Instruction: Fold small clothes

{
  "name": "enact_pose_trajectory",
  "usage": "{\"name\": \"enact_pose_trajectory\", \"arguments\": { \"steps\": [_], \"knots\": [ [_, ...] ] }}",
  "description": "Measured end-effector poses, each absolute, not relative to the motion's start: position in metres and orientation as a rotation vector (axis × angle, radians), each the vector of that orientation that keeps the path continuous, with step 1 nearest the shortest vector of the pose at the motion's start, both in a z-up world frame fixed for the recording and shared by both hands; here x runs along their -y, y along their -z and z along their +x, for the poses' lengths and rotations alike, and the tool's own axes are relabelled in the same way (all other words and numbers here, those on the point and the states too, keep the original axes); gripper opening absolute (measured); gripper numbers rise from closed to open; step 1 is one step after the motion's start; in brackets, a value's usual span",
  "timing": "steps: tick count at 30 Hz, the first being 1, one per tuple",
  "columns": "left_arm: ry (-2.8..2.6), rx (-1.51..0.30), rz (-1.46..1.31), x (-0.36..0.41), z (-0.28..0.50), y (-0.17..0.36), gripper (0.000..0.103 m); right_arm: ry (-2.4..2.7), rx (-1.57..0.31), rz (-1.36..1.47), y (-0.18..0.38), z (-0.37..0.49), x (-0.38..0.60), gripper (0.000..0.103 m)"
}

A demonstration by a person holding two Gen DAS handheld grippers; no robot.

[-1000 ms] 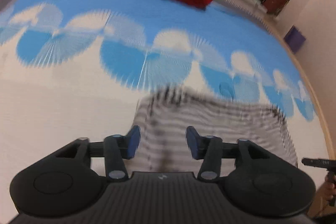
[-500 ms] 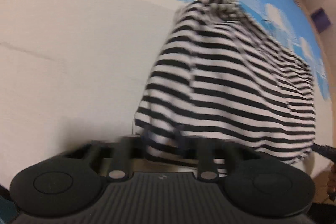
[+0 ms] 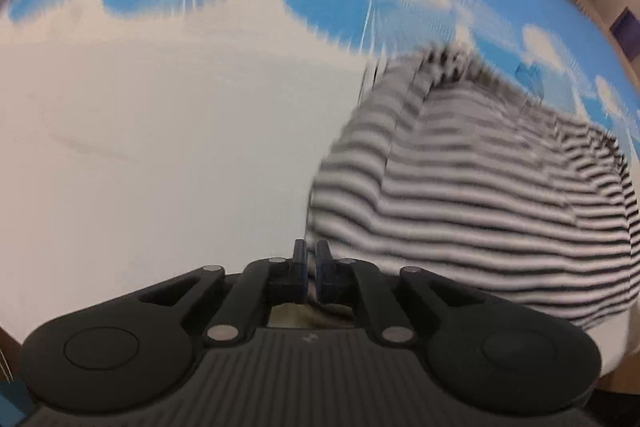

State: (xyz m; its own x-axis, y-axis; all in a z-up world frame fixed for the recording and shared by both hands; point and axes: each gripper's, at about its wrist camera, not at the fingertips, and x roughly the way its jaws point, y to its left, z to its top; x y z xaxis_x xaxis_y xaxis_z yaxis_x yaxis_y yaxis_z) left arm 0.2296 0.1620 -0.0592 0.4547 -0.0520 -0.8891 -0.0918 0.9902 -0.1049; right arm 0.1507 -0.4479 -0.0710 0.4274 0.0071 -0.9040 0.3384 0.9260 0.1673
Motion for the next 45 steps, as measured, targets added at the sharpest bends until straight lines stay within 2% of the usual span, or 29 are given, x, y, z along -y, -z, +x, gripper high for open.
{"name": "enact_pose_trajectory", "arguments": {
  "steps": [3, 4, 6, 8, 10, 12, 13, 19, 22, 24, 26, 28, 32, 36, 37, 38, 39, 40, 42, 45],
  "knots": [
    [0.060, -1.056, -0.159, -0.150, 0.228, 0.052, 0.010, 0.264, -0.944, 0.298, 0.043, 0.142, 0.451, 0.007],
    [0.099, -1.085, -0.185, -0.147, 0.230, 0.056, 0.015, 0.233, -0.894, 0.301, 0.037, 0.140, 0.449, 0.007],
    [0.168, -1.200, -0.225, -0.141, 0.236, 0.073, 0.026, 0.110, -0.887, 0.321, 0.039, 0.143, 0.439, 0.008],
    [0.117, -1.286, -0.120, -0.129, 0.242, 0.092, 0.028, 0.000, -0.945, 0.297, 0.050, 0.150, 0.423, 0.011],
    [0.077, -1.290, -0.060, -0.125, 0.244, 0.098, 0.038, -0.039, -1.048, 0.195, 0.073, 0.158, 0.405, 0.023],
    [0.055, -1.257, -0.103, -0.132, 0.242, 0.093, 0.038, -0.016, -1.209, 0.100, 0.104, 0.162, 0.397, 0.042],
    [0.046, -1.219, -0.128, -0.136, 0.242, 0.086, 0.038, -0.005, -1.245, 0.087, 0.111, 0.163, 0.398, 0.045],
    [0.060, -0.938, -0.253, -0.133, 0.251, 0.043, 0.038, 0.069, -0.938, 0.205, 0.062, 0.169, 0.413, 0.047],
    [0.064, -0.878, -0.223, -0.109, 0.269, 0.037, 0.038, 0.096, -0.821, 0.200, 0.051, 0.186, 0.413, 0.047],
    [0.062, -0.873, -0.190, -0.096, 0.279, 0.040, 0.047, 0.104, -0.786, 0.188, 0.052, 0.198, 0.410, 0.047],
    [0.048, -0.866, -0.157, -0.084, 0.295, 0.045, 0.063, 0.115, -0.759, 0.182, 0.055, 0.211, 0.405, 0.047],
    [0.020, -0.854, -0.123, -0.080, 0.309, 0.052, 0.066, 0.144, -0.758, 0.157, 0.058, 0.228, 0.396, 0.047],
    [0.018, -0.848, -0.104, -0.079, 0.335, 0.068, 0.066, 0.162, -0.735, 0.148, 0.065, 0.254, 0.388, 0.052],
    [0.026, -0.856, -0.094, -0.079, 0.357, 0.080, 0.066, 0.125, -0.789, 0.108, 0.083, 0.284, 0.374, 0.052],
    [0.023, -0.855, -0.084, -0.080, 0.364, 0.083, 0.062, 0.129, -0.802, 0.085, 0.089, 0.290, 0.371, 0.051],
    [0.014, -0.850, -0.075, -0.081, 0.369, 0.085, 0.051, 0.131, -0.820, 0.075, 0.096, 0.298, 0.369, 0.045],
    [0.004, -0.848, -0.070, -0.082, 0.373, 0.087, 0.042, 0.126, -0.829, 0.084, 0.100, 0.304, 0.368, 0.013],
    [-0.003, -0.849, -0.073, -0.084, 0.379, 0.090, 0.029, 0.114, -0.836, 0.104, 0.103, 0.309, 0.369, 0.001],
    [-0.053, -0.852, -0.074, -0.089, 0.390, 0.095, 0.024, 0.156, -0.805, 0.127, 0.101, 0.317, 0.369, 0.002],
    [-0.111, -0.905, -0.072, -0.095, 0.402, 0.108, 0.023, 0.196, -0.771, 0.139, 0.100, 0.327, 0.368, 0.002]
  ]
}}
